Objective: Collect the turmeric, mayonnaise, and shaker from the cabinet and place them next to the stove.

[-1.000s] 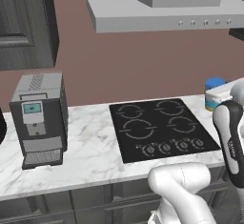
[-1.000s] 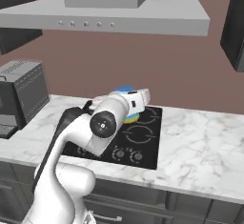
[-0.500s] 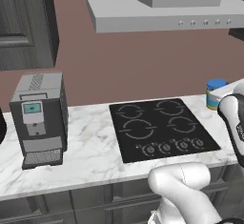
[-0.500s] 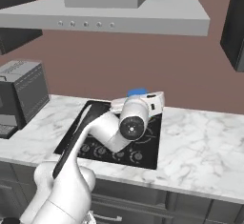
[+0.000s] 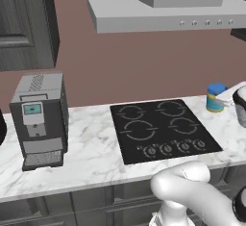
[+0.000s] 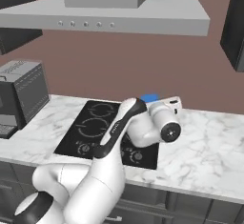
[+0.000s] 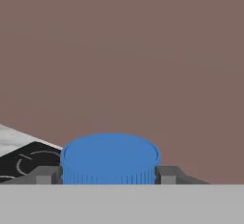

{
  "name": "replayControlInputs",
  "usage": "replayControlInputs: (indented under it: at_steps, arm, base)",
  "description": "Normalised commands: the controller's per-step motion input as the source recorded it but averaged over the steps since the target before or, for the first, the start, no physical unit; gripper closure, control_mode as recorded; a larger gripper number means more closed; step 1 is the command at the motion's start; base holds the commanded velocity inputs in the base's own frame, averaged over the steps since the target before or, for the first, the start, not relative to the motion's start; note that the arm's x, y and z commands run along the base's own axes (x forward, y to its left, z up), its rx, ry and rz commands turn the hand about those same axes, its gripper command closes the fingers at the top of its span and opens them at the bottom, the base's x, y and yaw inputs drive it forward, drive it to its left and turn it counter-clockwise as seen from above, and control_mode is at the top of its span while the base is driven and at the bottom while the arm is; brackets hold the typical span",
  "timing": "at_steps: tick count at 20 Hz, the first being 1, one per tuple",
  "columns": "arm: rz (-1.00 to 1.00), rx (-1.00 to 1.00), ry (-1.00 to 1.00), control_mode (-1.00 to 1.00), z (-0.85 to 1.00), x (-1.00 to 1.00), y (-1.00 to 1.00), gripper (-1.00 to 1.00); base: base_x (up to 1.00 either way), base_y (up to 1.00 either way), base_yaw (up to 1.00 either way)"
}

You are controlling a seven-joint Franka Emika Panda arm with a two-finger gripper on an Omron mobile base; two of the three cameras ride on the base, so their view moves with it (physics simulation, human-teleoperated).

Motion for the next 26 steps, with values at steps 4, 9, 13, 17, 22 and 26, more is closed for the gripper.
replayControlInputs:
  at_steps: [4,9,13,17,22,26]
  arm:
    - [0.19,0.06,0.0,-1.0,-0.35,0.39,-0.56,1.0]
    - [0.18,0.05,0.0,-1.0,-0.33,0.33,-0.55,1.0]
    - [0.17,0.04,0.0,-1.0,-0.37,0.31,-0.49,1.0]
    - [0.16,0.03,0.0,-1.0,-0.39,0.3,-0.43,1.0]
    - [0.15,0.04,0.0,-1.0,-0.38,0.34,-0.34,1.0]
    - [0.12,0.04,-0.03,-1.0,-0.39,0.33,-0.18,1.0]
  base:
    - [0.0,0.0,0.0]
    - [0.0,0.0,0.0]
    - [0.0,0.0,0.0]
    - [0.0,0.0,0.0]
    - [0.0,0.0,0.0]
    - [0.0,0.0,0.0]
